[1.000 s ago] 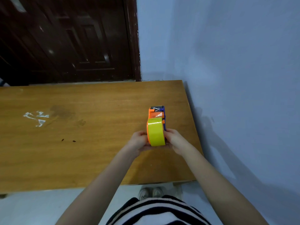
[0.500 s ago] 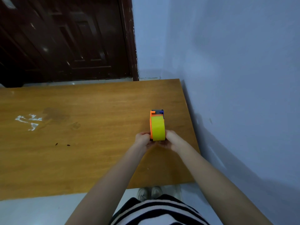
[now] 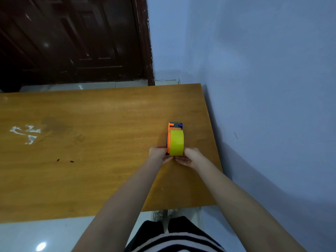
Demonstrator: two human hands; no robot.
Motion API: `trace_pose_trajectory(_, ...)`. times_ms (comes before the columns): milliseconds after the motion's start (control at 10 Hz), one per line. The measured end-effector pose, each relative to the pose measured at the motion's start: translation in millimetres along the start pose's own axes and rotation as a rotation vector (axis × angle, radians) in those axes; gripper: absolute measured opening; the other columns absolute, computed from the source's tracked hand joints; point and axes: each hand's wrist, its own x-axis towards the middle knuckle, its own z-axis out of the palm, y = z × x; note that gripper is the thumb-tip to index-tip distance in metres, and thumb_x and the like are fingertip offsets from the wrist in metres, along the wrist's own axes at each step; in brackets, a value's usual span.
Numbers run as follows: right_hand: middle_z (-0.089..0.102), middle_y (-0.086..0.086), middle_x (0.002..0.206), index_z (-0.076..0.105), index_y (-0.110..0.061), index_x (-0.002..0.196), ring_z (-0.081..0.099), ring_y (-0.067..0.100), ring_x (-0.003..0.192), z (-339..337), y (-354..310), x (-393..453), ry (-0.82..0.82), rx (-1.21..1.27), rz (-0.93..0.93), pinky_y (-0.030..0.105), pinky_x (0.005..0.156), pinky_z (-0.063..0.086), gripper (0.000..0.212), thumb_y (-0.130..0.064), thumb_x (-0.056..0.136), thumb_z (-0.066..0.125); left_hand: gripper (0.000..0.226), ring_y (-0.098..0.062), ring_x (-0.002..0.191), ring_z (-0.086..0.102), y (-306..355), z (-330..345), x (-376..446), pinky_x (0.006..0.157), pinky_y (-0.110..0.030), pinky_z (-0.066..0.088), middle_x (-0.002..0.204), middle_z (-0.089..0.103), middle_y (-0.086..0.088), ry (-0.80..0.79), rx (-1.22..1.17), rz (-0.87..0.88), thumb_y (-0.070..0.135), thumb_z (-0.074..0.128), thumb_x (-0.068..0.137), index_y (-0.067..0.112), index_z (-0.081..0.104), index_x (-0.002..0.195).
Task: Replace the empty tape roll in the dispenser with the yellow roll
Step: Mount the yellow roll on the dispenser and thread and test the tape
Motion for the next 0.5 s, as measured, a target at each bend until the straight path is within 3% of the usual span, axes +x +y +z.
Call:
trace_pose_trajectory(100,0.057,0.015,0.084,0.03,-0.001,0.14,0.062,0.026,0.077,-1,1,-2,0.037,0.001,-0.014,0.039,0.08,0.054,0.062,-0.006,0.088,0.063,0.035,-0.035,0.093,0.067,-2,0,-1,0.061,-0.04,0.057,0.095,0.063,-0.025,0.036,-0.001,-0.006,-0.011,0.06,0.084,-0.003,0.048,0.116)
trace_pose_trajectory(200,0.06,0.019,0.099,0.028,-0.001,0.141,0.066,0.028,0.088,-5,4,-7,0.043,-0.007,-0.024,0.037,0.08,0.055,0.067,-0.007,0.086,0.067,0.026,-0.037,0.102,0.066,-3,1,-2,0.043,-0.034,0.057,0.086,0.062,-0.02,0.043,0.071,-0.008,-0.003,0.066,0.084,-0.006,0.052,0.105)
trace_pose_trajectory(300,0.061,0.019,0.099,0.036,0.003,0.133,0.067,0.031,0.095,-9,6,-11,0.062,-0.005,-0.044,0.038,0.081,0.056,0.055,-0.006,0.087,0.065,0.016,-0.036,0.096,0.068,-4,-3,-1,0.032,-0.029,0.05,0.082,0.062,-0.018,0.031,0.125,0.014,-0.001,0.06,0.088,-0.008,0.057,0.102)
trace_pose_trajectory(400,0.059,0.015,0.081,0.044,0.005,0.128,0.062,0.024,0.069,-10,10,-13,0.069,-0.104,-0.052,0.037,0.068,0.058,0.041,-0.01,0.092,0.058,0.028,-0.033,0.077,0.068,-5,-9,1,0.038,-0.032,0.055,0.097,0.063,-0.022,-0.004,0.189,0.023,0.002,0.055,0.091,-0.008,0.056,0.117)
trace_pose_trajectory(500,0.056,0.017,0.076,0.039,0.003,0.13,0.058,0.025,0.062,-14,11,-19,0.094,-0.287,-0.02,0.035,0.055,0.054,0.037,-0.019,0.1,0.04,0.026,-0.034,0.073,0.067,-5,-18,-4,0.064,-0.041,0.057,0.094,0.063,-0.024,-0.023,0.324,0.016,0.006,0.047,0.095,-0.008,0.055,0.116)
